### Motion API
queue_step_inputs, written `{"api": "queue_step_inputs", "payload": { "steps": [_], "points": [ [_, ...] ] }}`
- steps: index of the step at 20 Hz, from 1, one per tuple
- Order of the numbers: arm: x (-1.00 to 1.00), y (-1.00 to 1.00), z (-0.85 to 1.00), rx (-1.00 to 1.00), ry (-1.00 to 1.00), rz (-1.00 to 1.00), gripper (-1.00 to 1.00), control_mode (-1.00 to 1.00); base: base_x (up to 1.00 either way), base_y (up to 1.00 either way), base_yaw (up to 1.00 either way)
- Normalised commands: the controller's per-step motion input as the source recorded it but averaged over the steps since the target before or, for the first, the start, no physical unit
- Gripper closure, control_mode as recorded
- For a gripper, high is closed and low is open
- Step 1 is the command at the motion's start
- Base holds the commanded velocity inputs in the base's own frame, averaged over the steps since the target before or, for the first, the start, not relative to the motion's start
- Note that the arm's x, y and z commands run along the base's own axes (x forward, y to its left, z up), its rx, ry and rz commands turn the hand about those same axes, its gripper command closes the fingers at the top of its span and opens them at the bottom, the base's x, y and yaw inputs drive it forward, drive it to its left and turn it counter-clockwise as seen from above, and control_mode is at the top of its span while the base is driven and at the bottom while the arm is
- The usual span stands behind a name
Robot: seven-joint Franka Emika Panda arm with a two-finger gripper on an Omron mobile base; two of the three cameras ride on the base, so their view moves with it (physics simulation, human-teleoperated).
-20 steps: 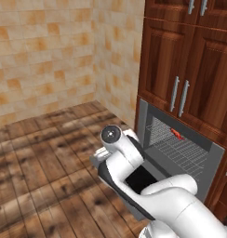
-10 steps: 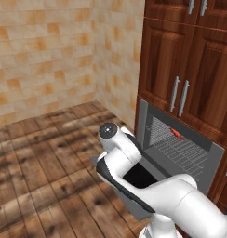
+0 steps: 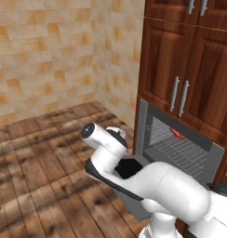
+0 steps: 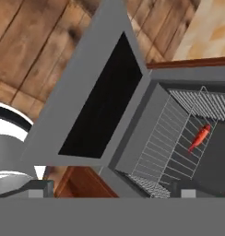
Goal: Place the fish on the top rack of the oven, and slide the tray back inside. Close the oven door.
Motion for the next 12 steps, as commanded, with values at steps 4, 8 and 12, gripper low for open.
{"api": "queue_step_inputs", "payload": {
  "steps": [4, 8, 12],
  "points": [
    [0.13, 0.04, -0.35, -0.43, 0.19, 0.23, -1.0, -1.0, 0.0, 0.0, 0.0],
    [0.18, 0.15, -0.43, -0.37, 0.16, 0.23, -1.0, -1.0, 0.0, 0.0, 0.0],
    [0.11, 0.35, -0.48, -0.2, 0.11, 0.16, -1.0, -1.0, 0.0, 0.0, 0.0]
  ]
}}
